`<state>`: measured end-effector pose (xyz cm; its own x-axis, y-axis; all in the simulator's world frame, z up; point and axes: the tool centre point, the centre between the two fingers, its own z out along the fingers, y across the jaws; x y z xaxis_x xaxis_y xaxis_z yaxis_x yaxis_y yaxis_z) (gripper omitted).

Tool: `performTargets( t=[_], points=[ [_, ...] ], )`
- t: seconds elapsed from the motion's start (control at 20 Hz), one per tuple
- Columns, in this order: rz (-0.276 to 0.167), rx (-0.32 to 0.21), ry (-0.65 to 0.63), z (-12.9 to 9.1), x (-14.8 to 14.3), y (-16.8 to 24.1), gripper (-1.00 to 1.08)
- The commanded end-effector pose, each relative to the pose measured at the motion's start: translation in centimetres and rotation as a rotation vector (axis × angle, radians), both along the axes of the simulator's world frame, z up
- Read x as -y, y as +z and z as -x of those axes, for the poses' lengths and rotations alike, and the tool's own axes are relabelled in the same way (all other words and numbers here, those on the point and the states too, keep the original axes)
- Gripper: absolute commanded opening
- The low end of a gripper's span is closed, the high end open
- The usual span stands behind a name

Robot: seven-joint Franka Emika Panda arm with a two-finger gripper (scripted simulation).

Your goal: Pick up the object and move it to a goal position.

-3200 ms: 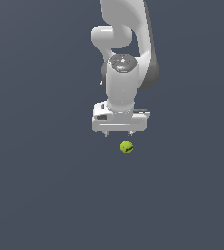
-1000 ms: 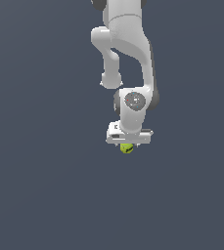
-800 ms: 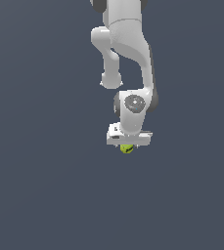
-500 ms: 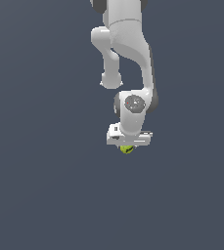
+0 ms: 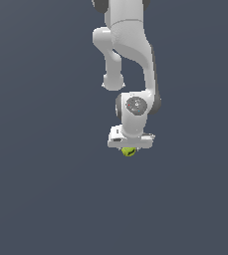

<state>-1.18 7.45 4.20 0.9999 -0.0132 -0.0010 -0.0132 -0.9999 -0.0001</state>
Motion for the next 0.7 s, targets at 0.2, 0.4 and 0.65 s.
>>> performTargets(
  t=[0.2, 0.4, 0.65],
  points=[
    [0.0, 0.001, -0.001, 0.8, 1.9, 0.7, -1.0],
    [0.0, 0.001, -0.001, 2.0, 4.3, 1.5, -1.0],
    [0.0, 0.001, -0.001, 4.1, 8.7, 2.9, -1.0]
  ],
)
